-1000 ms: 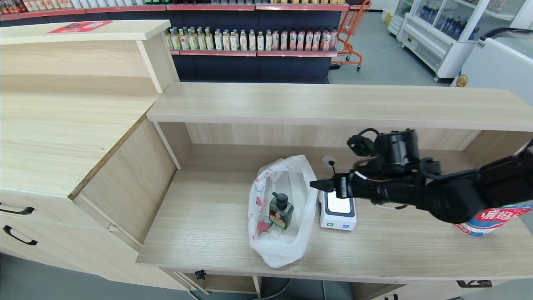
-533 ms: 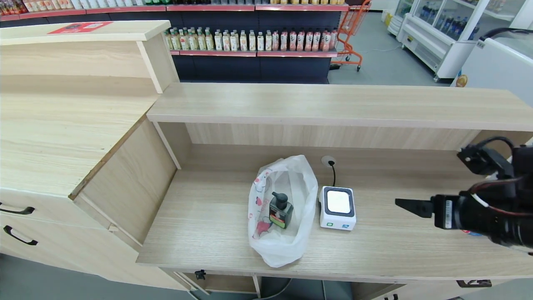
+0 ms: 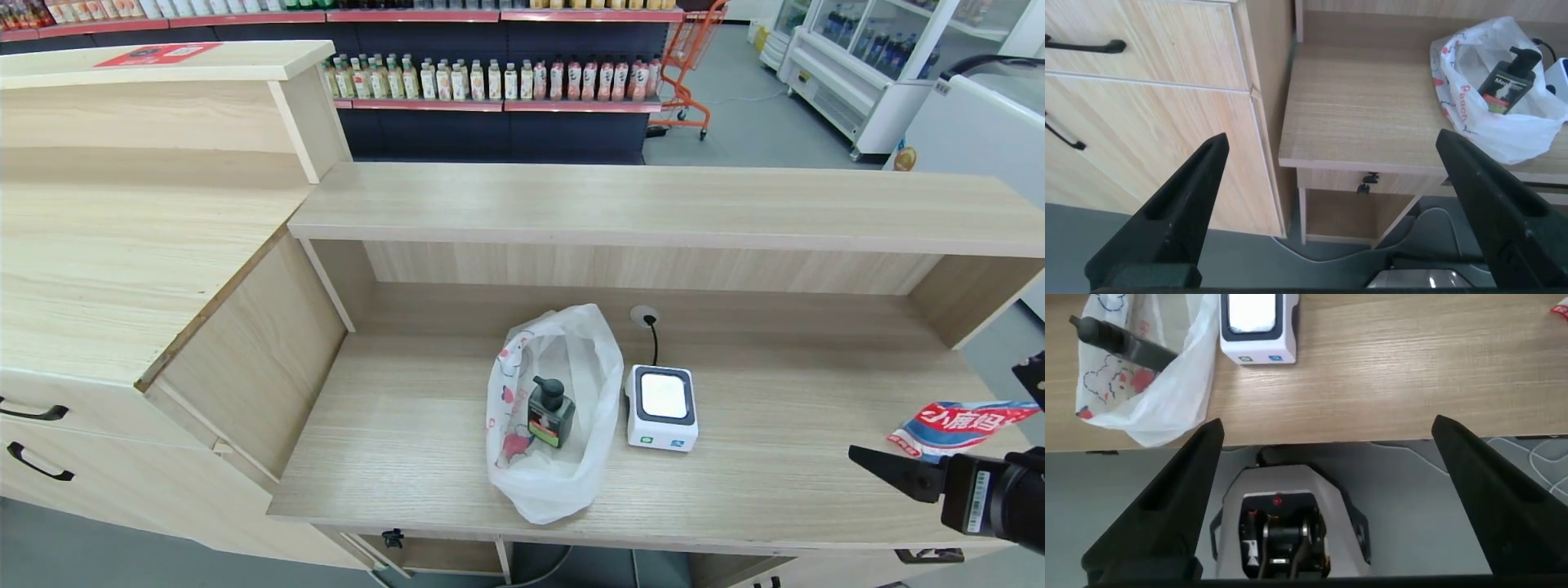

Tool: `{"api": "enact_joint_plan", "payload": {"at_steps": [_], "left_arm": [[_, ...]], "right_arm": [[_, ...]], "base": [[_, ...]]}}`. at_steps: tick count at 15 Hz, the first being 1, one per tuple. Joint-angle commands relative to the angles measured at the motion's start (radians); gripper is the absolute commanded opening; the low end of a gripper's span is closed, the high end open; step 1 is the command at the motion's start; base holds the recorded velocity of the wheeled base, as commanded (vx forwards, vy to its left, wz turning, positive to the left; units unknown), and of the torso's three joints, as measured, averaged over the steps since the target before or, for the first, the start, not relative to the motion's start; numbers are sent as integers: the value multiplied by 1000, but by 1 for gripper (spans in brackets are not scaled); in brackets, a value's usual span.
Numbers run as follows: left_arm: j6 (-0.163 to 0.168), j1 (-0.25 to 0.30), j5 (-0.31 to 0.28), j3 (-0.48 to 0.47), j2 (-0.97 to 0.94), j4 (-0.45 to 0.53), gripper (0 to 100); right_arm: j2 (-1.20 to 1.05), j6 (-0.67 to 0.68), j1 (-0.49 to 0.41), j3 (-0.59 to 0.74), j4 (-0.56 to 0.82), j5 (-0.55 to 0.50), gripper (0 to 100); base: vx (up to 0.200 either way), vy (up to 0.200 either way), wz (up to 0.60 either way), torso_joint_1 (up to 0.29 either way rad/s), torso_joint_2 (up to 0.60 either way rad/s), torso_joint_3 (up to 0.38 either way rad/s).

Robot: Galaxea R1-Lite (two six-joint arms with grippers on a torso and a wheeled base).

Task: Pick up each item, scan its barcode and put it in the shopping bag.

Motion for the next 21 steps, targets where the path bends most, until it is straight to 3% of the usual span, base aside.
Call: {"api": "enact_joint_plan", "payload": {"at_steps": [1, 11, 21], "left_arm": [[2, 0, 0, 0, 1, 0, 100], [2, 0, 0, 0, 0, 0, 100], [2, 0, 0, 0, 0, 0, 100]], "right_arm": [[-32, 5, -2, 11, 3, 0, 100], [-34, 76, -28, -6, 42, 2, 100], [-43, 238, -32, -163, 273, 2, 100]], "base": [[0, -200, 0, 2, 2, 7], [0, -200, 0, 0, 3, 1], [0, -200, 0, 4, 3, 2]]}}
